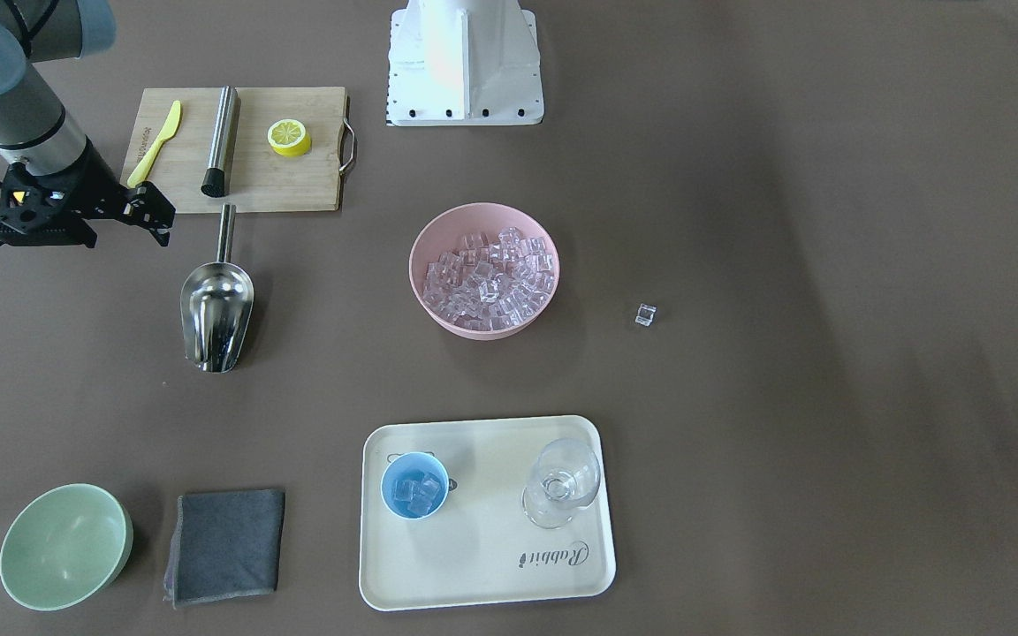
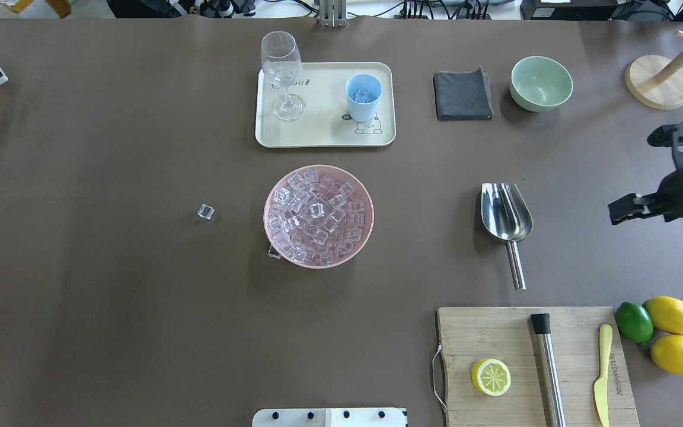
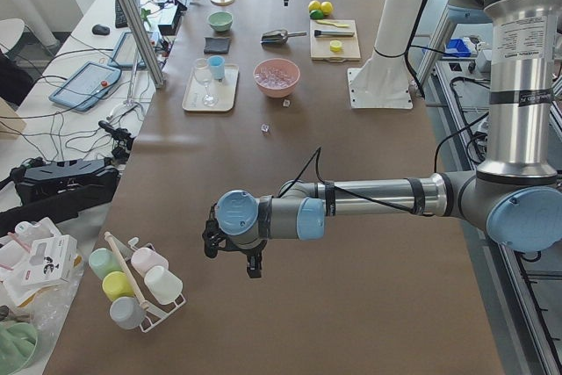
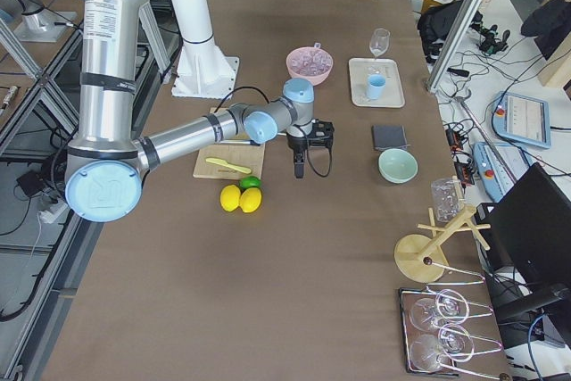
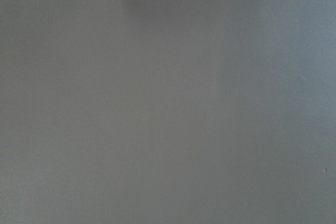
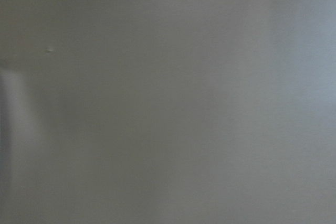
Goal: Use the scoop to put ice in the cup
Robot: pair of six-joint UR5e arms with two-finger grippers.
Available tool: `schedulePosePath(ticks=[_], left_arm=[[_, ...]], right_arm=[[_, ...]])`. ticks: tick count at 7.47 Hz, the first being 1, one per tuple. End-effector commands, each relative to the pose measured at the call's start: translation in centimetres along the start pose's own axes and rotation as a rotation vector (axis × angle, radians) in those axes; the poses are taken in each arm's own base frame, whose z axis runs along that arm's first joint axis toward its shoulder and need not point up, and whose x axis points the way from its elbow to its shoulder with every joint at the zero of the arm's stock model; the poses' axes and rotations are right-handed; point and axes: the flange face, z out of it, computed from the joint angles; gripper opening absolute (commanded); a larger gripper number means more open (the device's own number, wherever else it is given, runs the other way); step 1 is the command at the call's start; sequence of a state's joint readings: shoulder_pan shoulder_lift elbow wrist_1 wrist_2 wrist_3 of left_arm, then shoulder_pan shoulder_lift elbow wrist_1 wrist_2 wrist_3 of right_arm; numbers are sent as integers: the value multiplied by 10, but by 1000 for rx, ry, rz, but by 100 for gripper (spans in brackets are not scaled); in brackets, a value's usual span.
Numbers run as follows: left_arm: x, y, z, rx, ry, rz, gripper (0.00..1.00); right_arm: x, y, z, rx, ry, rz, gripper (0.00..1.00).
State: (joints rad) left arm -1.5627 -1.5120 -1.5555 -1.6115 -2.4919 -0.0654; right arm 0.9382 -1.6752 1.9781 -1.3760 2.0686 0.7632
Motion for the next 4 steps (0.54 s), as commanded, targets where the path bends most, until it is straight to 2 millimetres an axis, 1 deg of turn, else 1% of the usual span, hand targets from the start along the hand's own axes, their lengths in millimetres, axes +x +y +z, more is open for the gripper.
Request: schedulePosePath(ticks=[1,2,3,4], left_arm=[[-8,4,0,-1,-66,-3,98],[-8,4,0,-3,-72,-5,98],[-7,3,0,-3,-73,-2,98],[-8,4,0,-3,-73,-5,98]], right_arm=[[143,-6,-15,-11,27,-87,99],[205,-9,-26,11,33,-106,100],[265,-1,-33,16,-29,-125,100],[304,9,-33,22,-97,-123,100]])
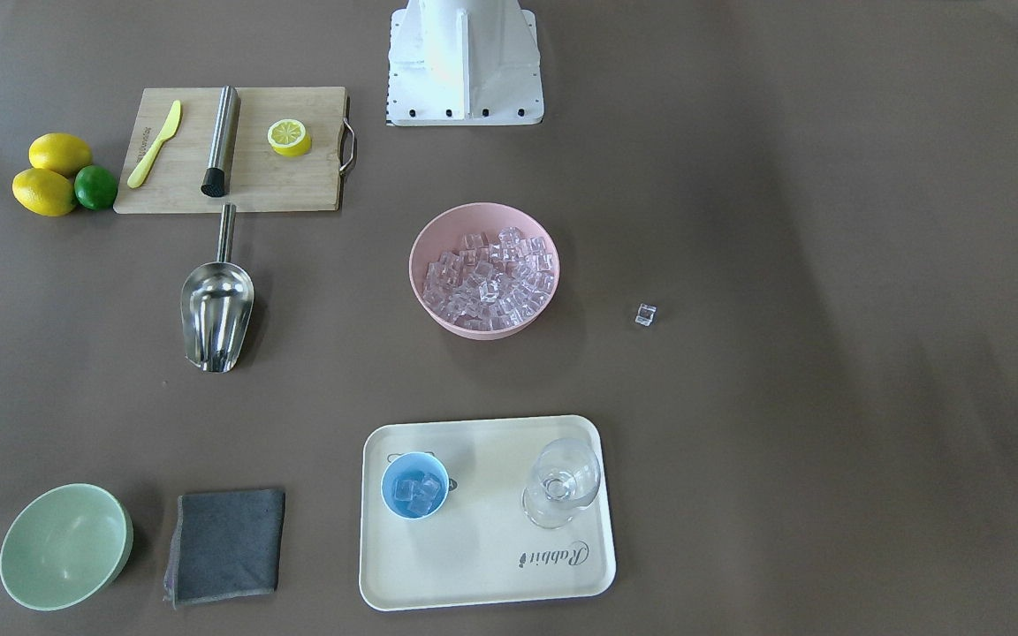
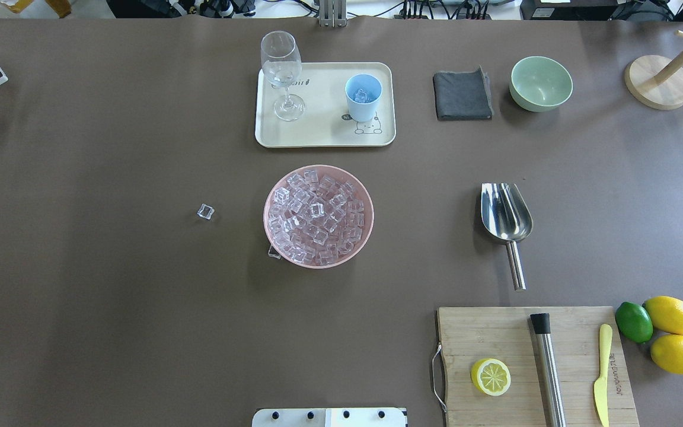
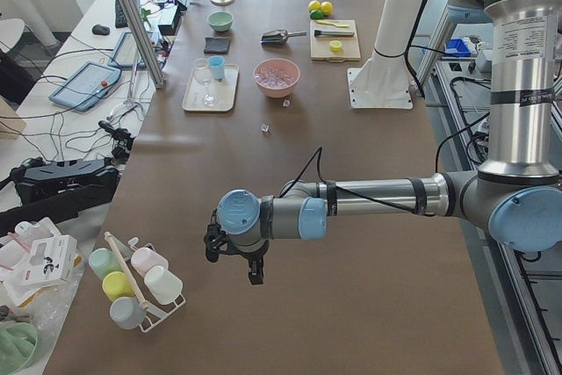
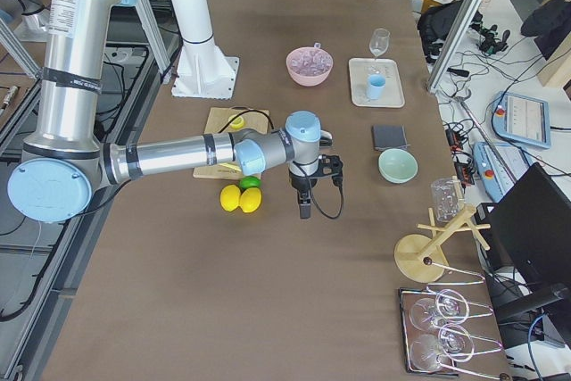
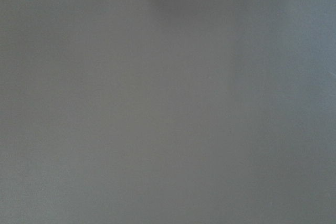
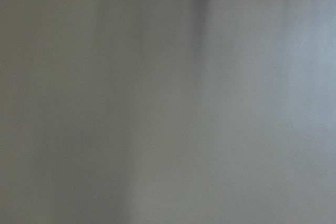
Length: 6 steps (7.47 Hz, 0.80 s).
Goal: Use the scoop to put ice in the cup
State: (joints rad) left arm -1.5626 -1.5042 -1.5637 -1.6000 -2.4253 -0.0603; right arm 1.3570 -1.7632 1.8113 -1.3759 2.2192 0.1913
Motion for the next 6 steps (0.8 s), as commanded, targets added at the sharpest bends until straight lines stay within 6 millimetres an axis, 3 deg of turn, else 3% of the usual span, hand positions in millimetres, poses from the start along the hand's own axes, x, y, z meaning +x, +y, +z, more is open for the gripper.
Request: schedulePosePath(ticks=[1,2,6], left_arm=[[-3,1,-1,2,-6,-7,98],[-6,3,-2,-1,-6,-18,98],[-5,-4,-6,-16,-42,-38,98]], right_arm=[[105,36,-10,34,-105,27,100],[113,39,-17,27,-104,72,100],[113,36,-21,-1,-94,106,100]])
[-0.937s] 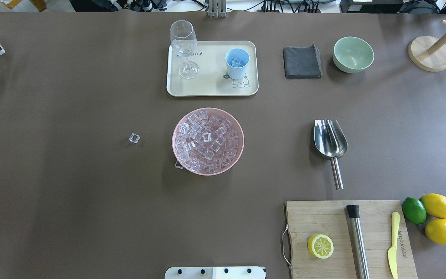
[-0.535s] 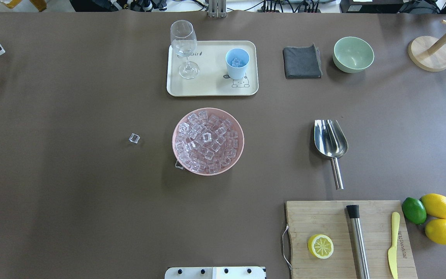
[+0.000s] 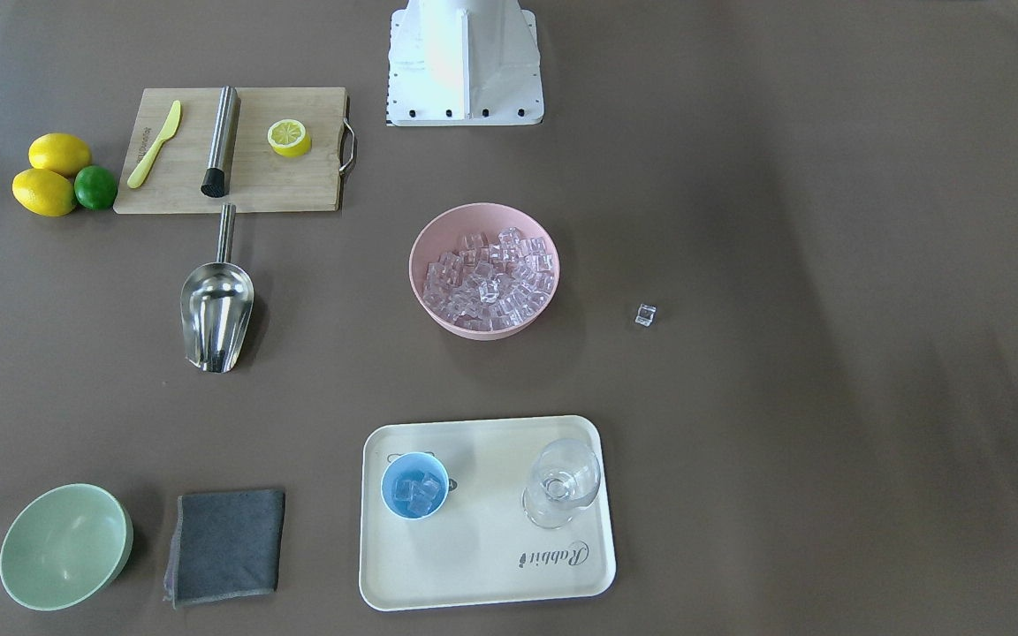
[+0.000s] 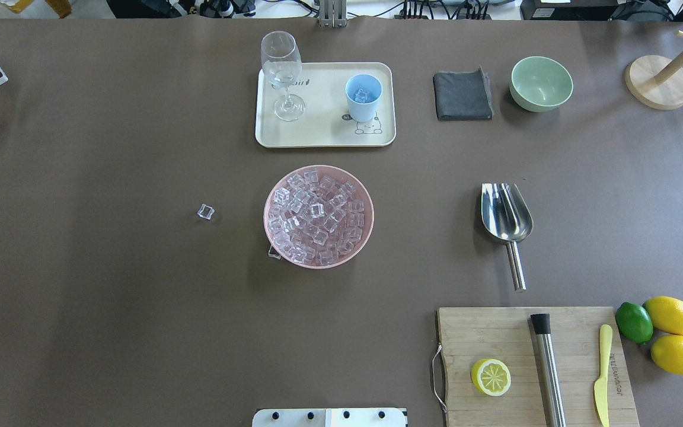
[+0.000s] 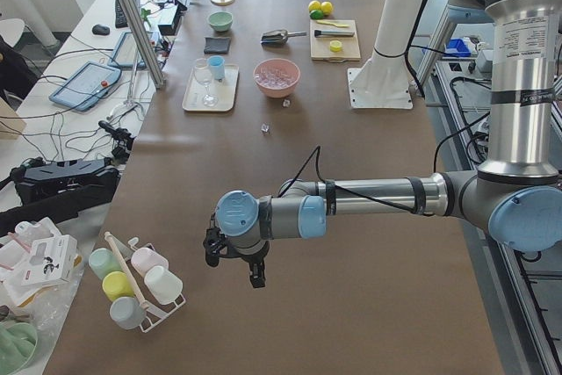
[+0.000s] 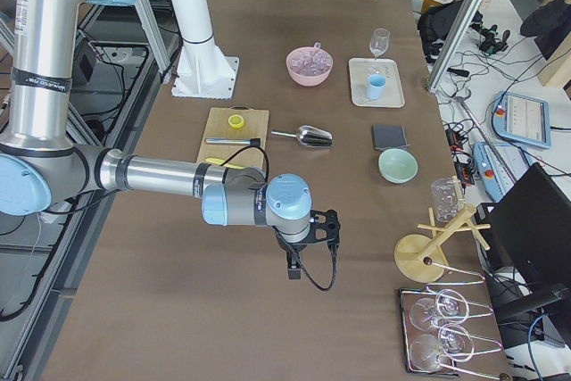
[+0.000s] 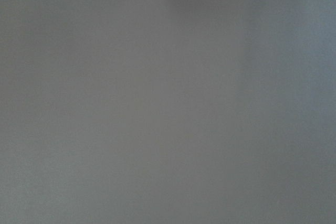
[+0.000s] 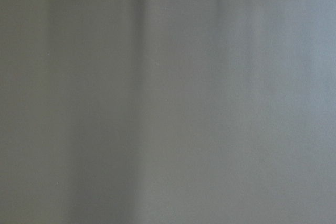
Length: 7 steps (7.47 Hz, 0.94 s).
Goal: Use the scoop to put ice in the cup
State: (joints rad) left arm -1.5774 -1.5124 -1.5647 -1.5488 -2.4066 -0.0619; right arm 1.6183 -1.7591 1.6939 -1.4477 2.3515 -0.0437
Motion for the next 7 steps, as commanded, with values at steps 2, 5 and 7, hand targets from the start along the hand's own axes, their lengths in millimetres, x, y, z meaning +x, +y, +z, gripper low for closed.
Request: schedulePosePath(ticks=[2,5,7], left_arm=[[5,-7,-7,11,-11,7,98],[16,-1,-14,26,-14,22,98],[43,-1,-17,32,-10,79,98]], right_arm=[[11,8,4,-74,63,140,100],[6,2,-2,-56,73,281,100],[9,4,0,-60,83,258,100]])
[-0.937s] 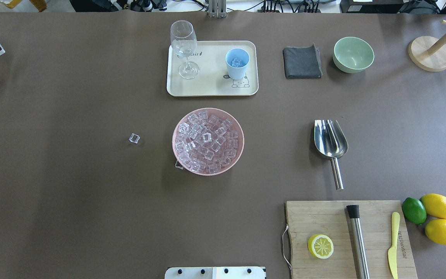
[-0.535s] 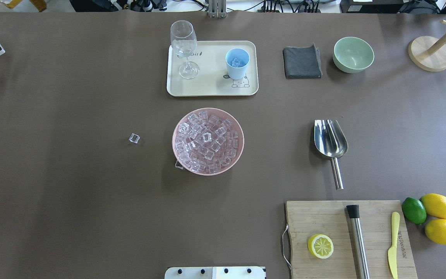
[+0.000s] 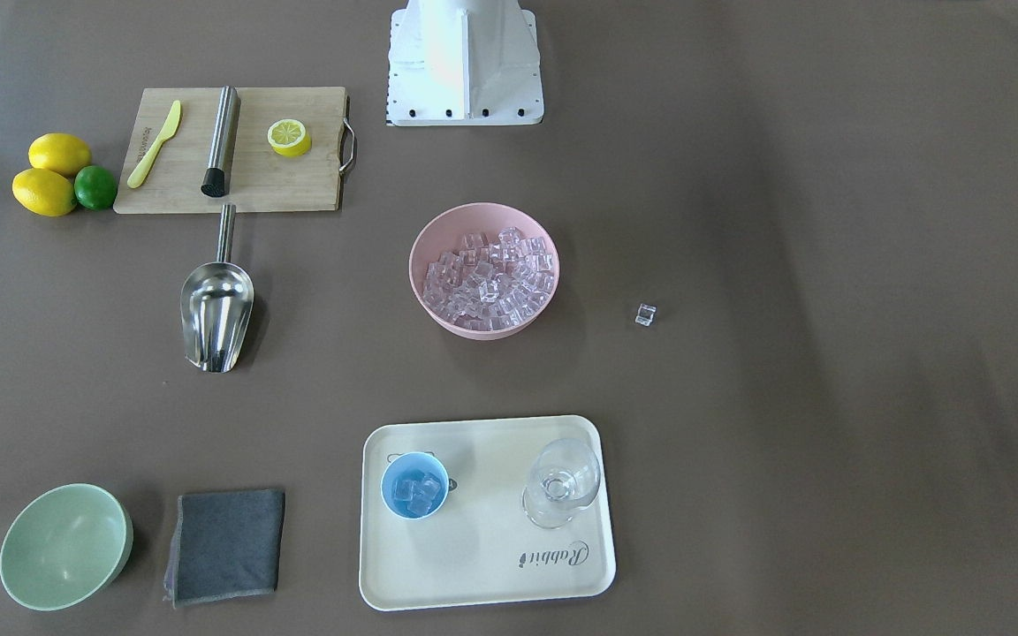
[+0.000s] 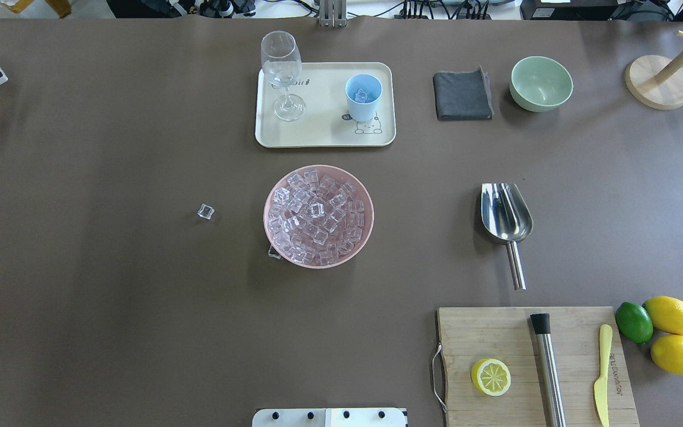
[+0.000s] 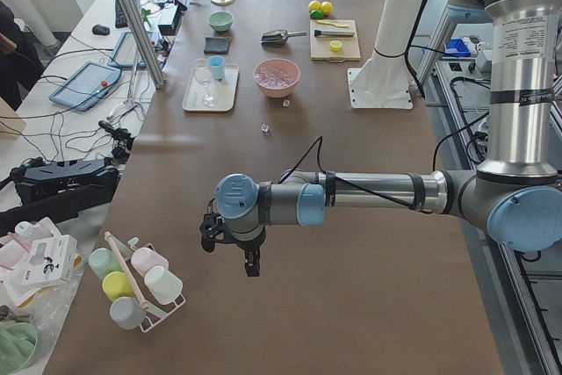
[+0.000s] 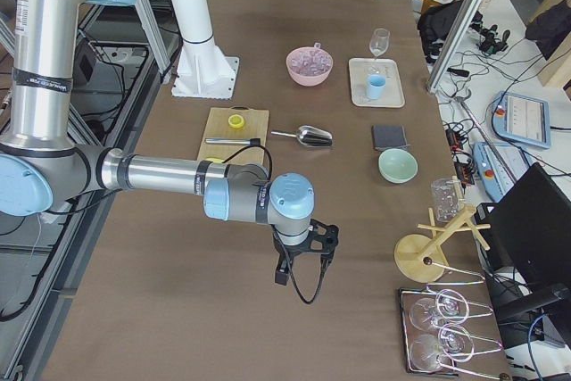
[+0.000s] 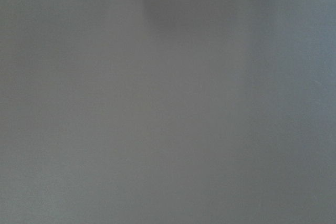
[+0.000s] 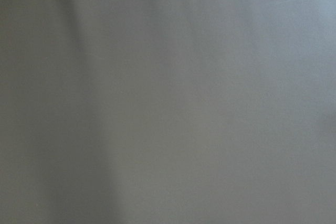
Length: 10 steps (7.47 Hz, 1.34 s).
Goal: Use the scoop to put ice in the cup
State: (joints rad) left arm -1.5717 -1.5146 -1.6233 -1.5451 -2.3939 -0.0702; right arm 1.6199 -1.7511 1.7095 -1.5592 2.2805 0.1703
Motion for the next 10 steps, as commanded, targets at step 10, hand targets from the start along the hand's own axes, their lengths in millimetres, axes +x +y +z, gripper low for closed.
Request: schedulePosePath(ticks=[10], left_arm=[[17,1,4,-5,-3,50,98]], right_arm=[[-7,-1,-2,5,-26,-176,100]])
